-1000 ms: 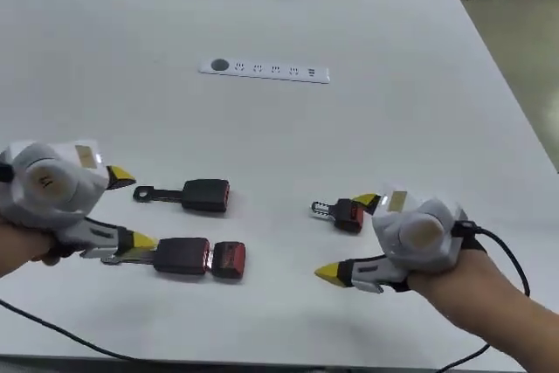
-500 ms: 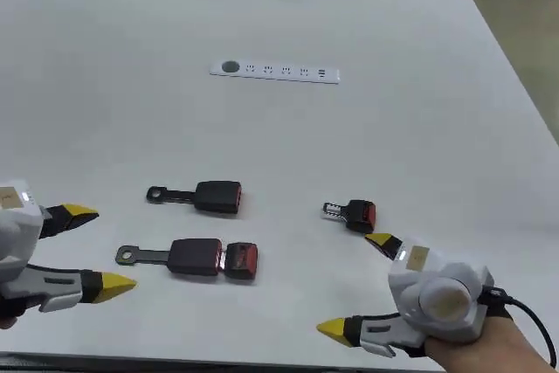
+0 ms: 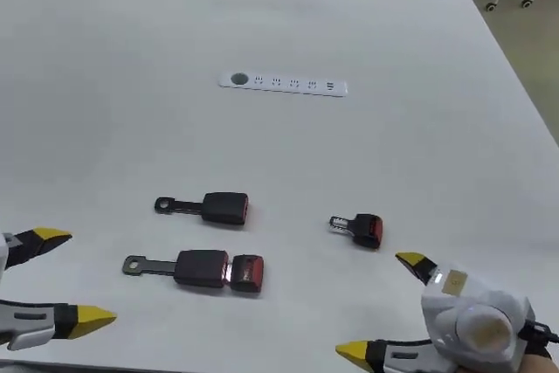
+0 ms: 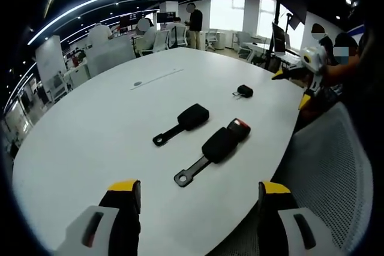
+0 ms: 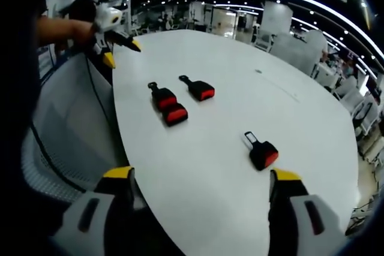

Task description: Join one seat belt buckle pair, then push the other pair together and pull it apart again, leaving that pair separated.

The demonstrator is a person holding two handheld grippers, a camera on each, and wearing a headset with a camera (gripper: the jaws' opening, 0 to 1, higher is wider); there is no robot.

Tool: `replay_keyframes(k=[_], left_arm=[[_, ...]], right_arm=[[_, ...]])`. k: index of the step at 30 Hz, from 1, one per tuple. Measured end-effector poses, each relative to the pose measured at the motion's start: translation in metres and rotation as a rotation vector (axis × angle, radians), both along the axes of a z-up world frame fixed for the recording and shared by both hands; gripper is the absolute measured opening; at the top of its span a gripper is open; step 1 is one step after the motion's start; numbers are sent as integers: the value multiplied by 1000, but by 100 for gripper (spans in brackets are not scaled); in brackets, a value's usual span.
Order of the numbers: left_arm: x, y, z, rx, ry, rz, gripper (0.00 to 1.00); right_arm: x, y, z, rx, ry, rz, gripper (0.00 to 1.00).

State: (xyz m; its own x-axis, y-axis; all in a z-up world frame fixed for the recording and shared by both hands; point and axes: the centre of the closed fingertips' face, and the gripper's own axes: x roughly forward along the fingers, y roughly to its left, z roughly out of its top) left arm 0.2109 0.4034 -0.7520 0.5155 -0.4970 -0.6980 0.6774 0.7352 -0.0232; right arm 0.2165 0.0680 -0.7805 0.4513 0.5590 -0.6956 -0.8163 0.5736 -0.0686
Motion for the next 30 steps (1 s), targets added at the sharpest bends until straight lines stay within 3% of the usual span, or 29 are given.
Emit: replay_keyframes(k=[5, 11, 21, 25, 30], left_arm=[[-3, 6, -6, -1, 21, 19, 85], [-1, 8, -6, 3, -1, 39, 100], [4, 7, -4, 18, -15, 40, 100], [1, 10, -6, 38, -3, 29, 100], [3, 10, -3, 25, -15, 45, 100]], right_arm=[[3, -11, 1, 9, -2, -45, 97], [0, -16, 1, 18, 5, -86, 99], [0, -18, 1, 16, -3, -108, 100], [1, -18, 2, 25, -7, -126, 100], [0, -20, 0, 35, 2, -153, 99]])
